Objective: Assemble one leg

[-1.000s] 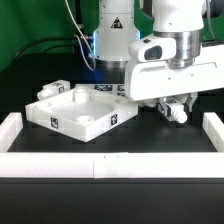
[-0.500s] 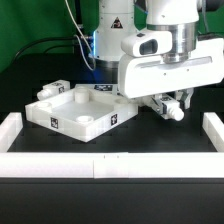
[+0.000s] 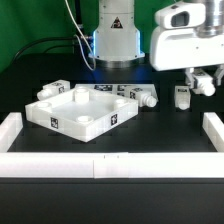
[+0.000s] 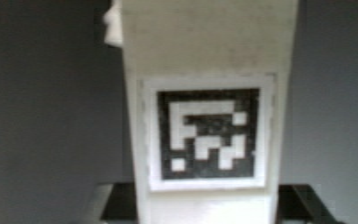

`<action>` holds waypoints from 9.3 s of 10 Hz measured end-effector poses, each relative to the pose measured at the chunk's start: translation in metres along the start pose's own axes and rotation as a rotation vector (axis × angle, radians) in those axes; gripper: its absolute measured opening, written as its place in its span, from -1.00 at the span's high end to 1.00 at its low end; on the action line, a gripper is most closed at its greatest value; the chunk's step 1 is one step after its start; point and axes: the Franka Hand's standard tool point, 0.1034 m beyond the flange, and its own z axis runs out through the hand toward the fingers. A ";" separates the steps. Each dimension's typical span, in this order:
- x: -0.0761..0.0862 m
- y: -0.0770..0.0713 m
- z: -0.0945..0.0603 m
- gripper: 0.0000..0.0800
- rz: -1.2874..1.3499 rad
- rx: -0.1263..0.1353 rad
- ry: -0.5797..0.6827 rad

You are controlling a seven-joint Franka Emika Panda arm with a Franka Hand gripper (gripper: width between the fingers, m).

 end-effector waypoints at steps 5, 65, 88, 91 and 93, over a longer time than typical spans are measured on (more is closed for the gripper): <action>-0.031 -0.030 0.040 0.29 0.047 -0.013 -0.018; 0.074 0.236 0.018 0.87 -0.159 -0.052 0.005; 0.054 0.162 -0.005 -0.60 0.041 -0.027 -0.001; 0.053 0.162 -0.003 -0.62 0.044 -0.026 -0.004; 0.053 0.160 -0.003 -0.62 0.035 -0.030 0.006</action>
Offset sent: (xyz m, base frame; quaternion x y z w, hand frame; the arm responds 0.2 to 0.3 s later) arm -0.0152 0.0148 -0.0333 0.0002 0.0261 0.0250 0.9993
